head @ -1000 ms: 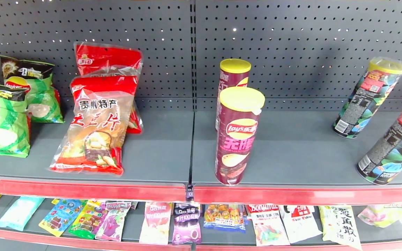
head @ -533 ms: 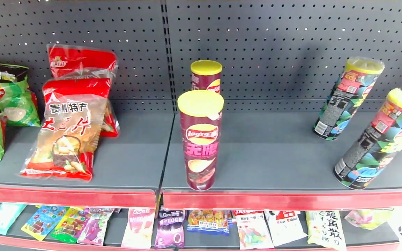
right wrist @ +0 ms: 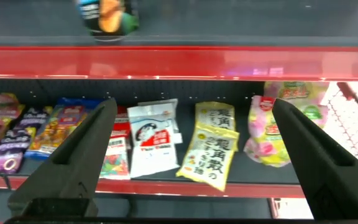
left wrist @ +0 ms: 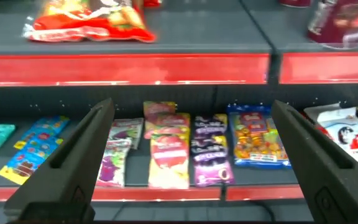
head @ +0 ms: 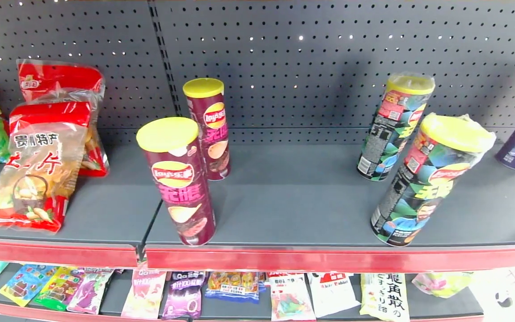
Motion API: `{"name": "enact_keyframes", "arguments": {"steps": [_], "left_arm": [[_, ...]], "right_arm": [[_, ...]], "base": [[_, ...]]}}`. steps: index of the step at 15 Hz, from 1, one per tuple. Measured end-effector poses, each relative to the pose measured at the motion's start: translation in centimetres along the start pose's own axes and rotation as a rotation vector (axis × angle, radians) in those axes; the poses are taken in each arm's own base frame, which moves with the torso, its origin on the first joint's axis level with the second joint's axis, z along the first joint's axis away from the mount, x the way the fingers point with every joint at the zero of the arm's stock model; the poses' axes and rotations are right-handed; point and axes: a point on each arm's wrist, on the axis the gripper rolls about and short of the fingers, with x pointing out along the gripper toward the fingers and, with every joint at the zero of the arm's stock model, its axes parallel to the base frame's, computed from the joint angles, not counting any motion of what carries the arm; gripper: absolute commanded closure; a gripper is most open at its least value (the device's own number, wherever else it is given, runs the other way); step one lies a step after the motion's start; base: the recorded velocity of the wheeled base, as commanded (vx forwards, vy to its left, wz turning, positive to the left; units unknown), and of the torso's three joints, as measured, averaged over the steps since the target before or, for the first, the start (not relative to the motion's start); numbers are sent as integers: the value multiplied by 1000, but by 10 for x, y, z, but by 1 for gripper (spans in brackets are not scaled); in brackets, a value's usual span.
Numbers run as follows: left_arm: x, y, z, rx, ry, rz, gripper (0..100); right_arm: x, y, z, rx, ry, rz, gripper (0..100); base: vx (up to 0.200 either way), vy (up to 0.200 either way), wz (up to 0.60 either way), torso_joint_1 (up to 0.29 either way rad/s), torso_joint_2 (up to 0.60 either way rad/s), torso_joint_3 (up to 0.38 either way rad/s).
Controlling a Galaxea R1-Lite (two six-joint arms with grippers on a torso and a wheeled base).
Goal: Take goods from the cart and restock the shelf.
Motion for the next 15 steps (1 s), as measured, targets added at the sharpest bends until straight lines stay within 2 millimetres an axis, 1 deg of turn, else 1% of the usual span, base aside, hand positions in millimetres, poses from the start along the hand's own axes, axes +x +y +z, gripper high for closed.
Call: {"name": "enact_keyframes", "arguments": {"steps": [13, 15], "left_arm": [[0, 0, 0, 0, 0, 0, 0], [0, 0, 0, 0, 0, -1, 0]], "right_arm": [[0, 0, 0, 0, 0, -1, 0], [0, 0, 0, 0, 0, 0, 0]], "base": [[0, -200, 0, 4, 3, 3], [0, 0, 0, 0, 0, 0]]}}
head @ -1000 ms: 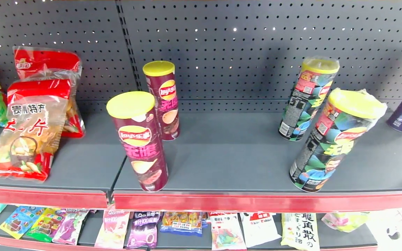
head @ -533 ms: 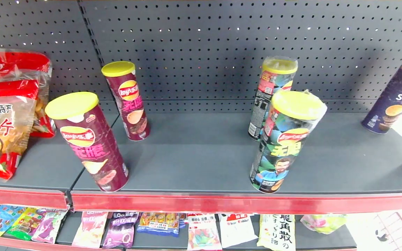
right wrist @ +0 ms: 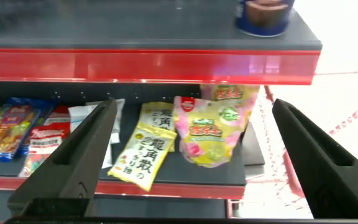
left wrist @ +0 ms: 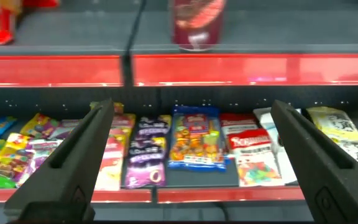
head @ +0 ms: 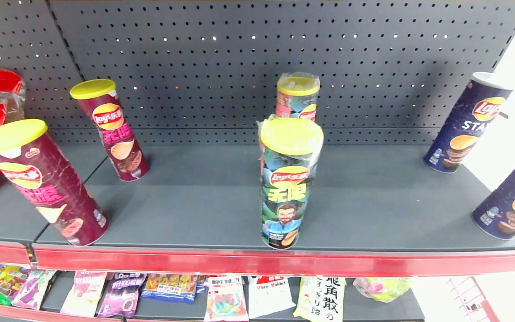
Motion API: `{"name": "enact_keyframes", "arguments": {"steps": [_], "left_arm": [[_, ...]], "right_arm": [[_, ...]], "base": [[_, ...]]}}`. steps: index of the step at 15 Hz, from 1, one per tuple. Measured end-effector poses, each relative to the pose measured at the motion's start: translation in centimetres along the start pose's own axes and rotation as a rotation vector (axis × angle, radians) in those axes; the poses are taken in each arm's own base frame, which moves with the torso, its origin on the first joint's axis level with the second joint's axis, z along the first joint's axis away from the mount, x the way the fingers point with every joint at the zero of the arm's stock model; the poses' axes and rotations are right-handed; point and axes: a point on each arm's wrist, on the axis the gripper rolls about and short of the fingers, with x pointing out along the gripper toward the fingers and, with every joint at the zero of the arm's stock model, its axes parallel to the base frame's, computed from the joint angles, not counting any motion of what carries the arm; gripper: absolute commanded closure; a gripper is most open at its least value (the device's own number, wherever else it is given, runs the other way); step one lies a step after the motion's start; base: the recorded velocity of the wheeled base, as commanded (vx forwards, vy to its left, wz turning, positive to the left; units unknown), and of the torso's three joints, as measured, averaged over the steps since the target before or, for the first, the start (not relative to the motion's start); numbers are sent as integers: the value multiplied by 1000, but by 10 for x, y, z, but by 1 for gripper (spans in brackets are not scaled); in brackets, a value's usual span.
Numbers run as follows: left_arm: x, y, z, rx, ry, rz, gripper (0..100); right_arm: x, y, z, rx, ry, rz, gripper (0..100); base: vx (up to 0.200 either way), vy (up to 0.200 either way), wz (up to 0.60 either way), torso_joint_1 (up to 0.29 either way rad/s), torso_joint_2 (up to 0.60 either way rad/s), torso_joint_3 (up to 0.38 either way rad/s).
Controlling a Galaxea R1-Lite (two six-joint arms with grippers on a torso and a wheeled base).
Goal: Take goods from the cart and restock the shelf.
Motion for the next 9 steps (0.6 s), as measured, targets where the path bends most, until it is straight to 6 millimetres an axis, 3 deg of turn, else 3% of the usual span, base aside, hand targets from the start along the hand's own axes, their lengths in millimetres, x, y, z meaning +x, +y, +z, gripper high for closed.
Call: {"name": "enact_keyframes", "arguments": {"steps": [9], "left_arm": [[0, 0, 0, 0, 0, 0, 0]], "right_arm": [[0, 0, 0, -3, 0, -3, 0]], "base": [[0, 0, 0, 0, 0, 0]]}}
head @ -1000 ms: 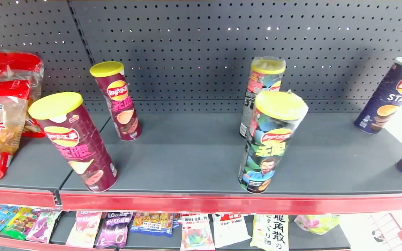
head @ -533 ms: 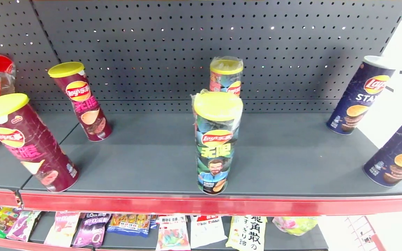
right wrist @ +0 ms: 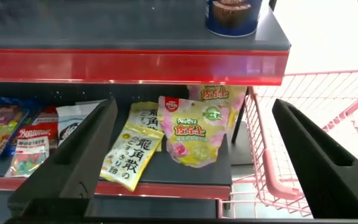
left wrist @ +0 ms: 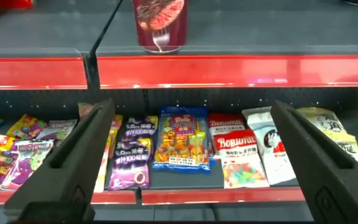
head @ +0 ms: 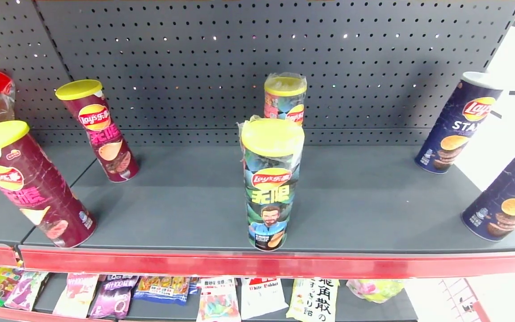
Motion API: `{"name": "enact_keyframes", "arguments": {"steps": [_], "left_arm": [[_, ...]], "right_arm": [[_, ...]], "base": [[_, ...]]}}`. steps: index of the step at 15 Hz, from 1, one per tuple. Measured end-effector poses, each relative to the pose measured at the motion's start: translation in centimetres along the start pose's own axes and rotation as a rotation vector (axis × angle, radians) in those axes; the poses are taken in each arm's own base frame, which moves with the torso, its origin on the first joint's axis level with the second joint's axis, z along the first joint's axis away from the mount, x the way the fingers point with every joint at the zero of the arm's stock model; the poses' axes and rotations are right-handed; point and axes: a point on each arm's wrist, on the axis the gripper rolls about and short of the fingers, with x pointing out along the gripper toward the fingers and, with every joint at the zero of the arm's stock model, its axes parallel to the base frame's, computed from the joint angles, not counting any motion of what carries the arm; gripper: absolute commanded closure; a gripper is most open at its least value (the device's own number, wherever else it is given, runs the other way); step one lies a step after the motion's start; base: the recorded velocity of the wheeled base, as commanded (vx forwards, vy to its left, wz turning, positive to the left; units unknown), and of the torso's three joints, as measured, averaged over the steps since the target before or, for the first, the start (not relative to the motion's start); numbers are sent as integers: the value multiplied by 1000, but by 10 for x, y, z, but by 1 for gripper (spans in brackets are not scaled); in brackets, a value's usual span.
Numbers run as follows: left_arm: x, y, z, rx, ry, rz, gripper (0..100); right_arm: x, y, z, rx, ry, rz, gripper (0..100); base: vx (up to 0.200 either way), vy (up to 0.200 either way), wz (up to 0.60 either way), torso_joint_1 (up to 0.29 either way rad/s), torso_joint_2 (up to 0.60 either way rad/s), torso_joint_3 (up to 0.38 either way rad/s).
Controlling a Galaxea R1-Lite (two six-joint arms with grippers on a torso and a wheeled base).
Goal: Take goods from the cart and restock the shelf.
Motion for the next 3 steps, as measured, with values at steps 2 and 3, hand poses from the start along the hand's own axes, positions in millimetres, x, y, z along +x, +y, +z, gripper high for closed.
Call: {"name": "enact_keyframes", "arguments": {"steps": [2, 3], "left_arm": [[0, 0, 0, 0, 0, 0, 0], [0, 0, 0, 0, 0, 0, 0]], "right_arm": [[0, 0, 0, 0, 0, 0, 0], [0, 0, 0, 0, 1, -1, 0]], "base": [[0, 0, 0, 0, 0, 0], [0, 0, 0, 0, 0, 0]]}}
